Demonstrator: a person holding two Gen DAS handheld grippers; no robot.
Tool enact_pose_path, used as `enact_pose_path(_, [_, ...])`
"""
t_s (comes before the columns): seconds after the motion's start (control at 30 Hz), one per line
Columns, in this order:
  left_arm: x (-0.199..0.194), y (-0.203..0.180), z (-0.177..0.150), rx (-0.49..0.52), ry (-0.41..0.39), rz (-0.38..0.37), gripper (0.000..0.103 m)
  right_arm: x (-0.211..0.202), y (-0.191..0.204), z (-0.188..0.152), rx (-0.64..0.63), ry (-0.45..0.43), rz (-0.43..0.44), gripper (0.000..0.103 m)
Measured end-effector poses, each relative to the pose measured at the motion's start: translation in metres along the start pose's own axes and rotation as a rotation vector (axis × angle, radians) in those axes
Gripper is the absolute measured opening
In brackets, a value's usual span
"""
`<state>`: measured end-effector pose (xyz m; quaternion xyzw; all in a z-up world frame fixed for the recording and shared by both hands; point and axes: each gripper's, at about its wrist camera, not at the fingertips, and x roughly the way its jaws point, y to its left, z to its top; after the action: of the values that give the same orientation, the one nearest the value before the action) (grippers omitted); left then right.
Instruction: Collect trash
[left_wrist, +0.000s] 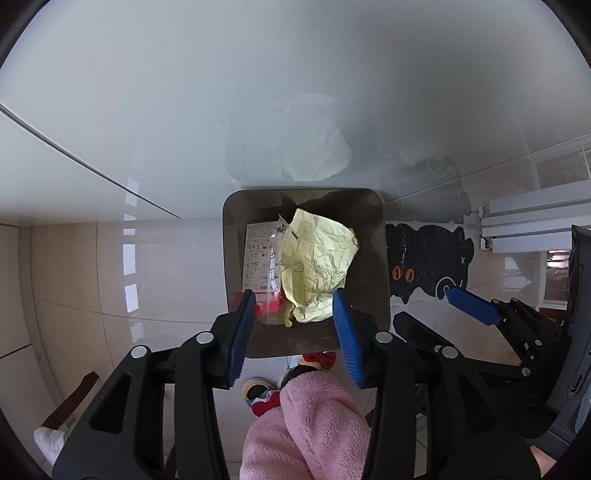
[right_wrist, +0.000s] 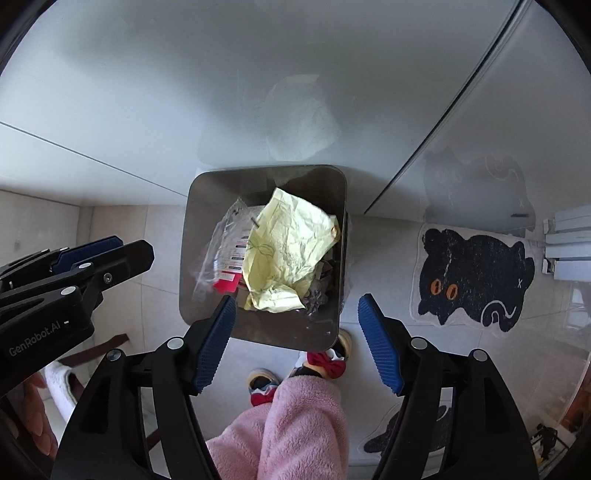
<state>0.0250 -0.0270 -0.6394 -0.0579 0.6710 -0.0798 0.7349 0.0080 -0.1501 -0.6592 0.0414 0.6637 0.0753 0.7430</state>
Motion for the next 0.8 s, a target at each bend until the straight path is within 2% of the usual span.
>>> enact_pose_path(0.23, [-0.026, 0.000, 0.001, -0.004, -0.033, 0.007, 0.059, -0.026, -0.002, -0.003, 0.008, -0.018, -0.014, 0.076])
enact_pose_path(0.3, [-0.042, -0.001, -0.001, -0.012, -0.050, 0.004, 0.069, -0.040, -0.002, -0.004, 0.006, -0.029, -0.025, 0.082])
enact_pose_path(0.37, [-0.059, -0.002, 0.000, -0.017, -0.065, -0.009, 0.075, -0.056, -0.003, -0.005, 0.011, -0.042, -0.031, 0.089])
enact_pose_path(0.6, [-0.147, -0.014, -0.008, -0.016, -0.180, -0.009, 0.094, -0.138, 0.000, -0.013, 0.033, -0.139, -0.045, 0.099])
enact_pose_path(0.8, [-0.252, -0.032, -0.019, 0.018, -0.350, 0.013, 0.095, -0.245, 0.004, -0.029, 0.037, -0.316, -0.055, 0.100])
